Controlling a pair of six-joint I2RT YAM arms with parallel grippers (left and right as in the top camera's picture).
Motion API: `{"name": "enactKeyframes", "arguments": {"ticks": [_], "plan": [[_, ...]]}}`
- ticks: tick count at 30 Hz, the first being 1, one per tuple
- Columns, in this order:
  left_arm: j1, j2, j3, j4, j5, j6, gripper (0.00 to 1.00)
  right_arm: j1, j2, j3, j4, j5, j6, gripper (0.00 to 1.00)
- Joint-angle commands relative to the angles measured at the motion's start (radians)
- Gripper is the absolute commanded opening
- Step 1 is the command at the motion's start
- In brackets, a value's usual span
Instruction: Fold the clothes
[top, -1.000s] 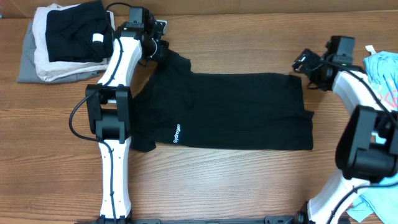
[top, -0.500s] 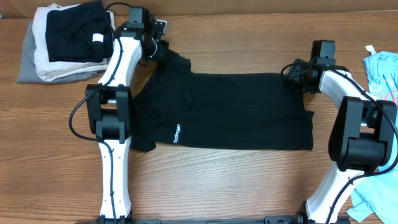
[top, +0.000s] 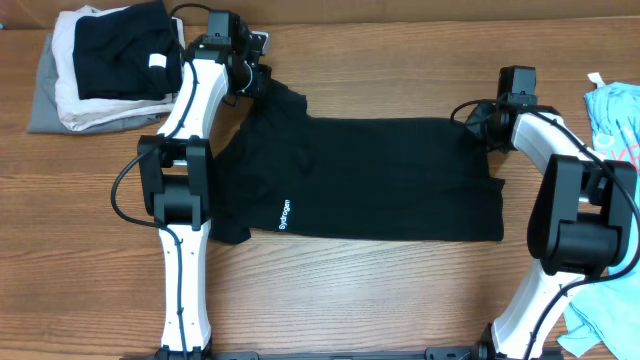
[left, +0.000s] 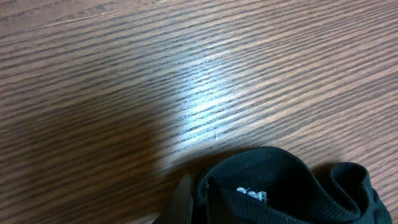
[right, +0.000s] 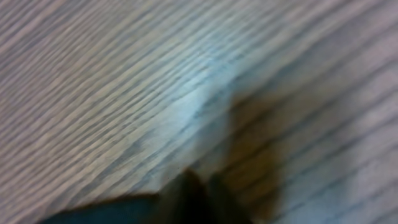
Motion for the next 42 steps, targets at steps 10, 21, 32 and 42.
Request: {"name": "enactKeyframes", "arguments": {"ticks": [10, 21, 32, 42], "plan": [[-0.007, -0.037, 0.047, -0.068, 0.019, -0.042, 0.04, 0.003, 0.009, 0.034, -0.050, 0.016, 0.042, 0.04], [-0.006, -0.241, 0.053, -0.259, 0.018, -0.044, 0.04, -0.004, -0.043, 0.112, -0.201, 0.019, 0.047, 0.04], [-0.002, -0.285, 0.053, -0.536, 0.019, -0.090, 0.04, -0.025, -0.116, 0.114, -0.333, 0.019, 0.046, 0.04], [0.000, -0.284, 0.053, -0.754, 0.015, -0.097, 0.04, -0.033, -0.254, 0.115, -0.445, 0.016, 0.047, 0.04]]}}
